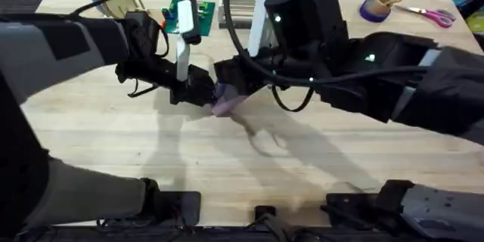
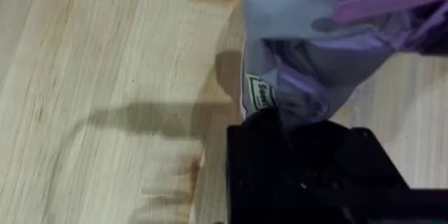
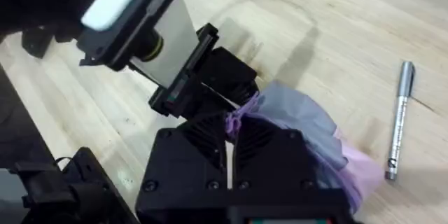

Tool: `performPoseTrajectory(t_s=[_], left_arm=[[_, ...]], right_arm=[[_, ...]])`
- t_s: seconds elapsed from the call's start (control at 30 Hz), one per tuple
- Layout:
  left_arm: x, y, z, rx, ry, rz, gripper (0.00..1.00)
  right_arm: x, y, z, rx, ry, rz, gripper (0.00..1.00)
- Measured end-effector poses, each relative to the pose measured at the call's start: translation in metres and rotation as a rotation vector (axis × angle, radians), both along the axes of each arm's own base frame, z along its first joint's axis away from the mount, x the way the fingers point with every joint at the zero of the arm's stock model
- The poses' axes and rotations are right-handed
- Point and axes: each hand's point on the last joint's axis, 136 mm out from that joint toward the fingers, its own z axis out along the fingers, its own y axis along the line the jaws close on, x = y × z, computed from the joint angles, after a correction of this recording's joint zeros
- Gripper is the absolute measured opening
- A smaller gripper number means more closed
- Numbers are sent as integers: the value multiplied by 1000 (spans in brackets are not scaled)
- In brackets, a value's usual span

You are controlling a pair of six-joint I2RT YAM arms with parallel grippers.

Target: Unzip the bag, pick up the pens from the table one at a time and place them inside, then zip the bag closed.

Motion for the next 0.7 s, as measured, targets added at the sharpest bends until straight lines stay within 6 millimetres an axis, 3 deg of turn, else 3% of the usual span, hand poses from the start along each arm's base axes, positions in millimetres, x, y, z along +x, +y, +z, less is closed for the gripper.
performPoseTrajectory(t_s=[0.47, 0.57, 0.67, 0.7], left_arm=[[0, 0, 0, 0, 0, 0, 42], [-1, -4, 2, -15, -2, -7, 42], [-2, -9, 5, -39, -4, -21, 42], [-2, -11, 6, -49, -6, -24, 42]], right_arm=[[-3, -1, 1, -11, 23, 2, 61], [-15, -14, 3, -59, 89, 14, 483], [-22, -41, 9, -114, 160, -18, 909], [-23, -52, 12, -129, 177, -38, 972]])
